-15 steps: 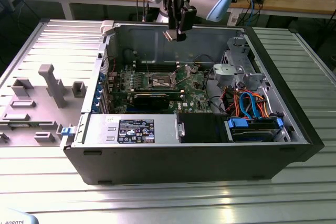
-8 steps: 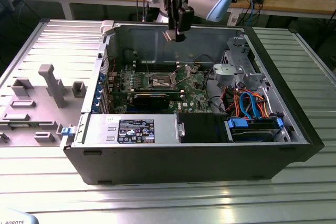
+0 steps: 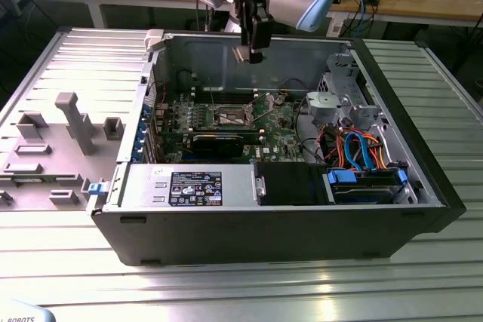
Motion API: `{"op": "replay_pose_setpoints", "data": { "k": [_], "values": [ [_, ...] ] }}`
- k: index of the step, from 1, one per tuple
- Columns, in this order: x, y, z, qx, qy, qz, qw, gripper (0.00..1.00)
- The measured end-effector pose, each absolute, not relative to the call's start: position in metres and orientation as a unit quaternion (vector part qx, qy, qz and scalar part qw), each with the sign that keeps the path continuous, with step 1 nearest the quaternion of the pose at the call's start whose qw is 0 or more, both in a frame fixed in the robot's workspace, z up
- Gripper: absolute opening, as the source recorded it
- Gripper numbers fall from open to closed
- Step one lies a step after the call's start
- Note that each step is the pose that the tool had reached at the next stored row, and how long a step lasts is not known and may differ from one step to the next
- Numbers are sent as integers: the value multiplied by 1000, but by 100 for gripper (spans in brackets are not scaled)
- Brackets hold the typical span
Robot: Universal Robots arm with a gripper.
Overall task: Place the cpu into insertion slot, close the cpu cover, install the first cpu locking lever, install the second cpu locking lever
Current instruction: 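Place the cpu into insertion slot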
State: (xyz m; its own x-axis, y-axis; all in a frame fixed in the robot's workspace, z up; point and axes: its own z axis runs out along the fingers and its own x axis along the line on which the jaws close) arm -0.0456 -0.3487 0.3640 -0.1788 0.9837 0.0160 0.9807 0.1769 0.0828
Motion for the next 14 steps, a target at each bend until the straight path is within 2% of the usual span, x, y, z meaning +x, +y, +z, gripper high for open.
{"op": "replay_pose_setpoints", "data": {
  "k": [14],
  "values": [
    [-46, -349, 356, 708, 705, 35, 24, 54]
  ]
}}
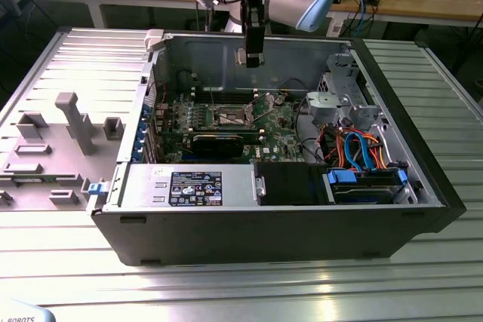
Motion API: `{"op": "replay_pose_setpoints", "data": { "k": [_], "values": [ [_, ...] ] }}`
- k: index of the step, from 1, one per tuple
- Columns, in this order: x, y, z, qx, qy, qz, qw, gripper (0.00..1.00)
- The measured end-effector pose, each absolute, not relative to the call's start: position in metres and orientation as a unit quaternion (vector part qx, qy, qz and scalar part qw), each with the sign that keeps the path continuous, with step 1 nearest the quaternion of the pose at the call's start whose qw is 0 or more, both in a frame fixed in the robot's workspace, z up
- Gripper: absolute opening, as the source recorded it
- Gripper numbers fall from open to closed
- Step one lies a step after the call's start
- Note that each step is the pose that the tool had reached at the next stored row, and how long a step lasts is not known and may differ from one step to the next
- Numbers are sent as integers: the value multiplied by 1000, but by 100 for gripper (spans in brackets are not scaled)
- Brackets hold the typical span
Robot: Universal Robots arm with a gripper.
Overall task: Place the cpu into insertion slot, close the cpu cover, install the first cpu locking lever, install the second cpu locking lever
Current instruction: 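Place the cpu into insertion slot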
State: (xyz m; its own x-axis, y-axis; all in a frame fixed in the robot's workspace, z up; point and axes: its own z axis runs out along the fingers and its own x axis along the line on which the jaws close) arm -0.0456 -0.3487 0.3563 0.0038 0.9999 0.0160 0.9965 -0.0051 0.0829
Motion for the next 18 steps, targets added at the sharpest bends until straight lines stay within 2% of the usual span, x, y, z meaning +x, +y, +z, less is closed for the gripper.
{"op": "replay_pose_setpoints", "data": {
  "k": [18],
  "values": [
    [-46, -349, 327, 709, 704, 35, 24, 54]
  ]
}}
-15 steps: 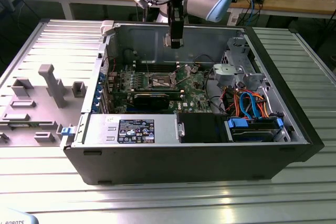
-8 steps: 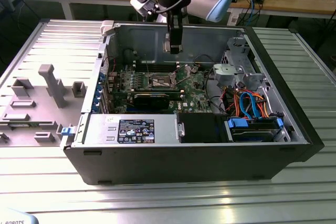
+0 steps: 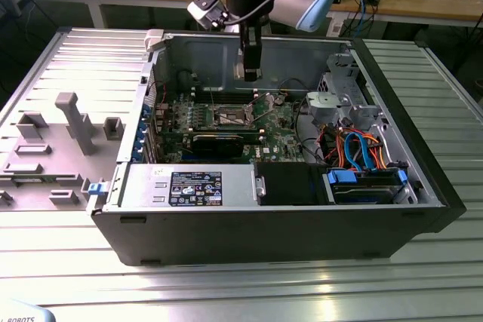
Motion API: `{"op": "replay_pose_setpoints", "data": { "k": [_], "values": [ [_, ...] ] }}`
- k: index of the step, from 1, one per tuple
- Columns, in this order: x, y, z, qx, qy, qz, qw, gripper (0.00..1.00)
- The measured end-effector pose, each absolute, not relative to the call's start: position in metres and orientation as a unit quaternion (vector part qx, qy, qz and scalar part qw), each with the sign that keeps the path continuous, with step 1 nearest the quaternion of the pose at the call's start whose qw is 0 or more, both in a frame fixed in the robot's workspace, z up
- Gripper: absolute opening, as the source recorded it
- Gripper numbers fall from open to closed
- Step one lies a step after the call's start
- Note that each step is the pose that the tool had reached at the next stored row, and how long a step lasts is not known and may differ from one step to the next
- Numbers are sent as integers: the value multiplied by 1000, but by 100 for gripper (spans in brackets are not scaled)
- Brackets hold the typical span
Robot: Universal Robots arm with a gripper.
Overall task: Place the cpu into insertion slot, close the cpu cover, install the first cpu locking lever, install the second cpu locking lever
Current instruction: 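Place the cpu into insertion slot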
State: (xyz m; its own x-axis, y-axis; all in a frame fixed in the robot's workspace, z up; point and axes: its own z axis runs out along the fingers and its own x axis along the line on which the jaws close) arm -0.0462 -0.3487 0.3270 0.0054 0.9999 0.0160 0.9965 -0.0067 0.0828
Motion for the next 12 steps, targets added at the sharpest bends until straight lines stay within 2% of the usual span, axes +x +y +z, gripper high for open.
{"op": "replay_pose_setpoints", "data": {
  "k": [12],
  "values": [
    [-46, -349, 321, 709, 704, 35, 24, 54]
  ]
}}
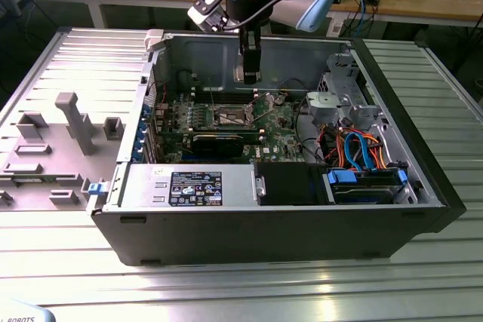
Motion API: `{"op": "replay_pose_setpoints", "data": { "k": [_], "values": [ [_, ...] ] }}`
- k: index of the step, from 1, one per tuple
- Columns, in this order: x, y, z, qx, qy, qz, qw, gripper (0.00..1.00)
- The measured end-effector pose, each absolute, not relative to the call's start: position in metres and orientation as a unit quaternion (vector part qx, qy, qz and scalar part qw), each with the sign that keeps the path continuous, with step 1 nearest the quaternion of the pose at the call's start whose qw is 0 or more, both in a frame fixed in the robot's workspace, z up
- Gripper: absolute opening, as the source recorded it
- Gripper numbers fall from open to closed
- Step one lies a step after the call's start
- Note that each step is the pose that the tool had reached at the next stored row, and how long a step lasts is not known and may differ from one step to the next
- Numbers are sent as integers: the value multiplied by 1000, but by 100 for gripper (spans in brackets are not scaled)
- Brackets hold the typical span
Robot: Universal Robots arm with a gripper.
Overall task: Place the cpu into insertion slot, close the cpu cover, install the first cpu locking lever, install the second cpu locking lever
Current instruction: 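Place the cpu into insertion slot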
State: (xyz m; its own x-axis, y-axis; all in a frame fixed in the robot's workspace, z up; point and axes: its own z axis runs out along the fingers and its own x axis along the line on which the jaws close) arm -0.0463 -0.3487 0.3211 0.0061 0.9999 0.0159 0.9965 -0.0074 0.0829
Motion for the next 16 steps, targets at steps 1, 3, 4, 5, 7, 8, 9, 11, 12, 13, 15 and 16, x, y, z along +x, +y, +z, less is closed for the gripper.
{"op": "replay_pose_setpoints", "data": {
  "k": [1, 3, 4, 5, 7, 8, 9, 11, 12, 13, 15, 16],
  "values": [
    [-46, -349, 321, 709, 704, 35, 24, 54],
    [-46, -349, 321, 709, 704, 35, 24, 54],
    [-46, -349, 321, 709, 704, 35, 24, 54],
    [-46, -349, 321, 709, 704, 35, 24, 54],
    [-46, -349, 320, 709, 704, 35, 24, 54],
    [-46, -349, 319, 709, 704, 35, 24, 54],
    [-46, -349, 318, 709, 704, 35, 24, 54],
    [-46, -349, 317, 709, 704, 35, 24, 54],
    [-46, -349, 316, 709, 704, 35, 24, 54],
    [-46, -349, 314, 709, 704, 35, 24, 54],
    [-46, -349, 313, 709, 704, 35, 24, 54],
    [-46, -349, 313, 709, 704, 35, 24, 54]
  ]
}}
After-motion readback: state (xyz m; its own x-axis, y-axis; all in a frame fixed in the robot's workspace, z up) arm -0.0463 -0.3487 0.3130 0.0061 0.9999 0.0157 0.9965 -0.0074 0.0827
